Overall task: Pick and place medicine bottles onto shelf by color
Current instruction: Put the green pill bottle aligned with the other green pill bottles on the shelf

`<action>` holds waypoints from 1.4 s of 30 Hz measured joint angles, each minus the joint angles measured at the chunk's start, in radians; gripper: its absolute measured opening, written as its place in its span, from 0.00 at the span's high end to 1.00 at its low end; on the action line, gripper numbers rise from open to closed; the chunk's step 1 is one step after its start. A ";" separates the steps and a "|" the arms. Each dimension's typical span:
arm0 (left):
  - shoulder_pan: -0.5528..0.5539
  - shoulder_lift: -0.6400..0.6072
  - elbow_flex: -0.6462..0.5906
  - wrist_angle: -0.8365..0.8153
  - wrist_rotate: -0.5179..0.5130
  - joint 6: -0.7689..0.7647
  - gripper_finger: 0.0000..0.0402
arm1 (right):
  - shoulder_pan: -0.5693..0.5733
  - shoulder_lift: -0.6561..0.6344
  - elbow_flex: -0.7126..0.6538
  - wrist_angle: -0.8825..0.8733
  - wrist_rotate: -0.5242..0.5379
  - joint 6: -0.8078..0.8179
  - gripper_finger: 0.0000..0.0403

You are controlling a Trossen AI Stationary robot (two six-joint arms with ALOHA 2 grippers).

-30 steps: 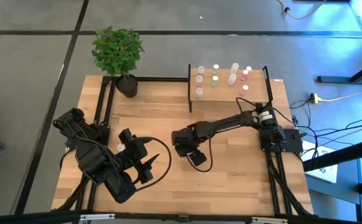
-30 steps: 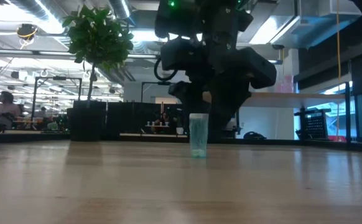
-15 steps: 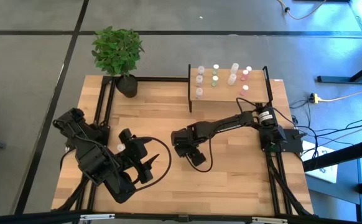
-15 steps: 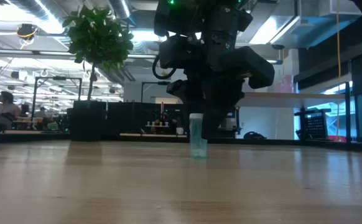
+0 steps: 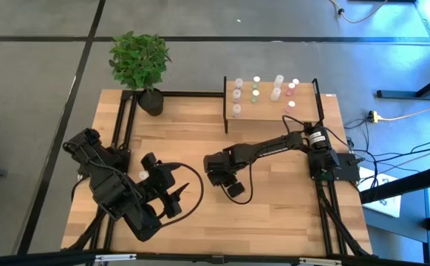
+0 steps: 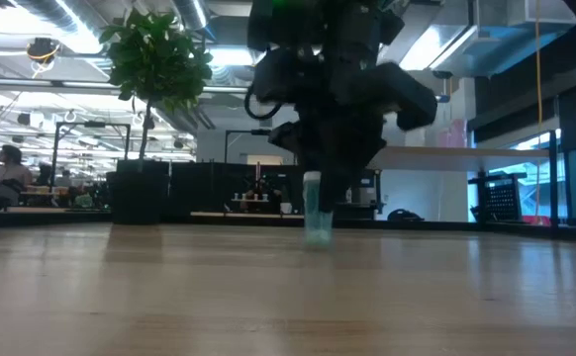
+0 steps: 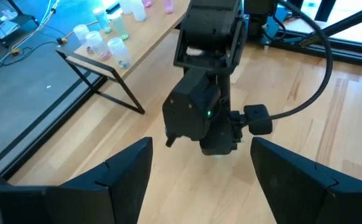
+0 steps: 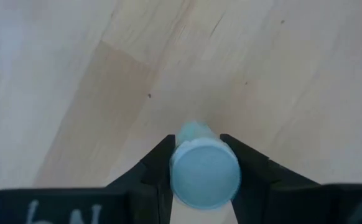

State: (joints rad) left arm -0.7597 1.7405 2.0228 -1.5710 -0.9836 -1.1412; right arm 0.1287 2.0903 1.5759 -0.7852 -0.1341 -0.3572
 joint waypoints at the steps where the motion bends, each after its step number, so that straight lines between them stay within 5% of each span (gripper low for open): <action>1: 0.000 0.000 0.000 0.000 0.000 0.000 0.34 | 0.000 -0.007 0.000 -0.006 0.000 0.013 0.70; 15: 0.002 0.000 0.000 0.000 -0.020 0.001 0.34 | 0.000 -0.266 0.007 -0.095 0.002 0.404 0.70; 23: 0.027 0.000 0.000 0.000 -0.052 0.041 0.34 | -0.001 -0.347 0.173 -0.308 0.110 0.683 0.70; 35: 0.110 0.000 0.000 0.000 -0.055 0.079 0.34 | -0.080 -0.353 0.541 -0.733 0.384 0.798 0.71; 42: 0.119 0.000 0.000 0.000 -0.055 0.079 0.34 | -0.241 -0.359 0.546 -0.769 0.339 0.682 0.71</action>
State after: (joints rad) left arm -0.6407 1.7405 2.0232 -1.5707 -1.0384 -1.0626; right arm -0.1118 1.7316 2.1221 -1.5546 0.2050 0.3247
